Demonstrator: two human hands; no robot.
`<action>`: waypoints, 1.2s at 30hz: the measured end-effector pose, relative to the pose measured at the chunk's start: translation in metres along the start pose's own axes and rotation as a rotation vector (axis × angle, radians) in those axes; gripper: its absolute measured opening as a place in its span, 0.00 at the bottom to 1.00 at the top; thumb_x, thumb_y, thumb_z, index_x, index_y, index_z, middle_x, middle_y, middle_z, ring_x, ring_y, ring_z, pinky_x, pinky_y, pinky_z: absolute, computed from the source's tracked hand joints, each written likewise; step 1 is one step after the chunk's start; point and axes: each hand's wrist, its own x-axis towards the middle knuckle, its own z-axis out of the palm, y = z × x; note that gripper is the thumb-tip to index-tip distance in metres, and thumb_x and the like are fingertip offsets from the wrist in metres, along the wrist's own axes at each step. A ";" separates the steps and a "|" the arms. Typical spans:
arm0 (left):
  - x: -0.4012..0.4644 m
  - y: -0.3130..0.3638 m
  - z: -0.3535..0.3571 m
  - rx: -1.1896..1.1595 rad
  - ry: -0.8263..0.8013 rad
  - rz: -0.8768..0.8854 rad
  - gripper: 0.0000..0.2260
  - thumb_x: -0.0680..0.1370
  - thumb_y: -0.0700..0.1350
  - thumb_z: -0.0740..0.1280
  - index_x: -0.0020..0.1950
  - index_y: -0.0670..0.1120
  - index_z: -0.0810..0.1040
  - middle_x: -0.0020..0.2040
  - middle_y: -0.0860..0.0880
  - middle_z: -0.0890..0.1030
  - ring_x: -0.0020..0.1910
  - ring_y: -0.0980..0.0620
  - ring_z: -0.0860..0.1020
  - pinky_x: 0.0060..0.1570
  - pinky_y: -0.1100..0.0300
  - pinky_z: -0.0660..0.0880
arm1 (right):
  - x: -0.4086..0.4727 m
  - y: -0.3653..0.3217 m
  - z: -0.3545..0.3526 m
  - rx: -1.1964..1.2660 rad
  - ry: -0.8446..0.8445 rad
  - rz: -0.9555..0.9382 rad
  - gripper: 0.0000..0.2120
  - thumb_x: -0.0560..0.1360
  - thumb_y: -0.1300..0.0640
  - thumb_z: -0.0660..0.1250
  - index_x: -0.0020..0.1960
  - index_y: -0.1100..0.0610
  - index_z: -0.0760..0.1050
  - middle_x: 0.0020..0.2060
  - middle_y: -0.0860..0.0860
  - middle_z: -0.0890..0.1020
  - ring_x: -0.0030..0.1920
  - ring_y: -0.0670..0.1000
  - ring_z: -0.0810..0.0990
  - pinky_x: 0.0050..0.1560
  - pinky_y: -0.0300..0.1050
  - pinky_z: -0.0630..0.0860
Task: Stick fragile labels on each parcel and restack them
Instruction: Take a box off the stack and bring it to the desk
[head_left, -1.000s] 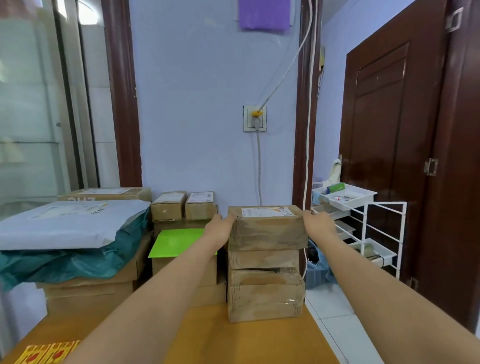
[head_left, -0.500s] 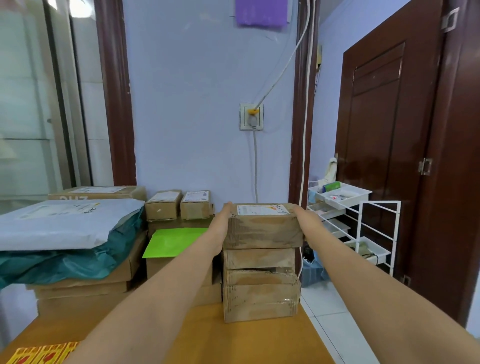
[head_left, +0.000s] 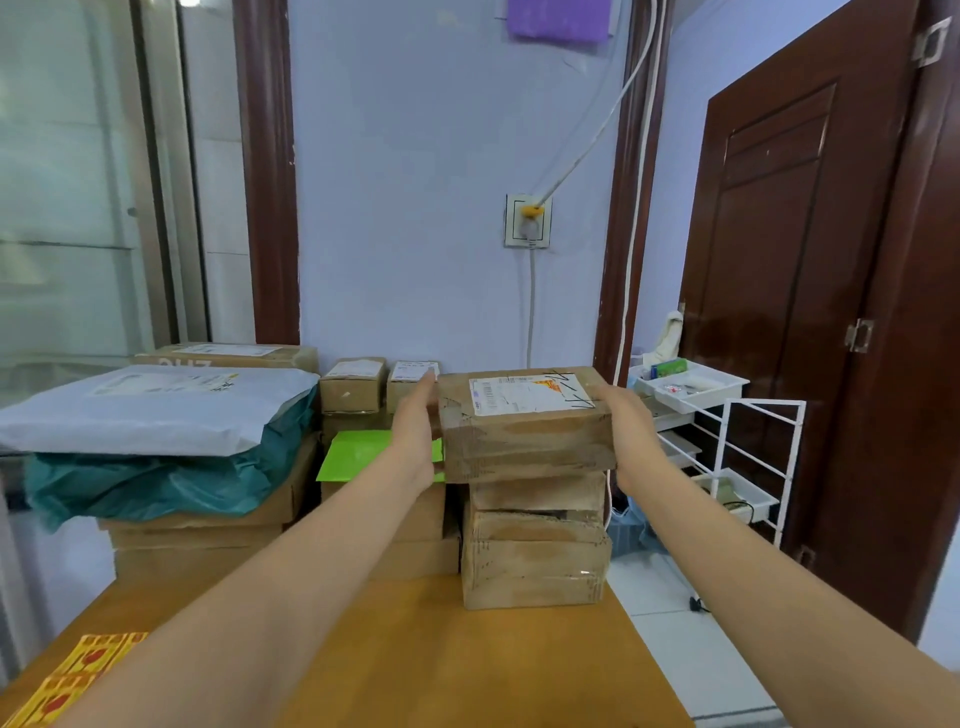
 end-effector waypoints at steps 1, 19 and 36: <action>-0.001 -0.002 -0.007 -0.003 0.012 -0.007 0.15 0.78 0.60 0.62 0.46 0.49 0.77 0.45 0.49 0.80 0.45 0.51 0.76 0.51 0.50 0.75 | -0.006 0.003 0.001 0.010 -0.004 -0.014 0.12 0.77 0.47 0.63 0.59 0.48 0.71 0.59 0.52 0.76 0.60 0.55 0.74 0.65 0.59 0.71; -0.060 -0.036 -0.092 0.084 0.102 -0.131 0.15 0.79 0.52 0.64 0.58 0.42 0.76 0.45 0.43 0.83 0.37 0.47 0.80 0.31 0.58 0.72 | -0.096 0.076 0.018 -0.110 -0.103 -0.070 0.22 0.76 0.41 0.61 0.68 0.47 0.70 0.64 0.48 0.74 0.64 0.52 0.72 0.67 0.56 0.68; -0.073 -0.106 -0.143 0.118 0.225 -0.308 0.19 0.79 0.51 0.65 0.64 0.42 0.72 0.44 0.42 0.82 0.37 0.46 0.79 0.31 0.56 0.70 | -0.128 0.164 0.029 -0.106 -0.118 0.140 0.19 0.79 0.51 0.62 0.69 0.53 0.70 0.62 0.52 0.73 0.59 0.52 0.73 0.59 0.49 0.72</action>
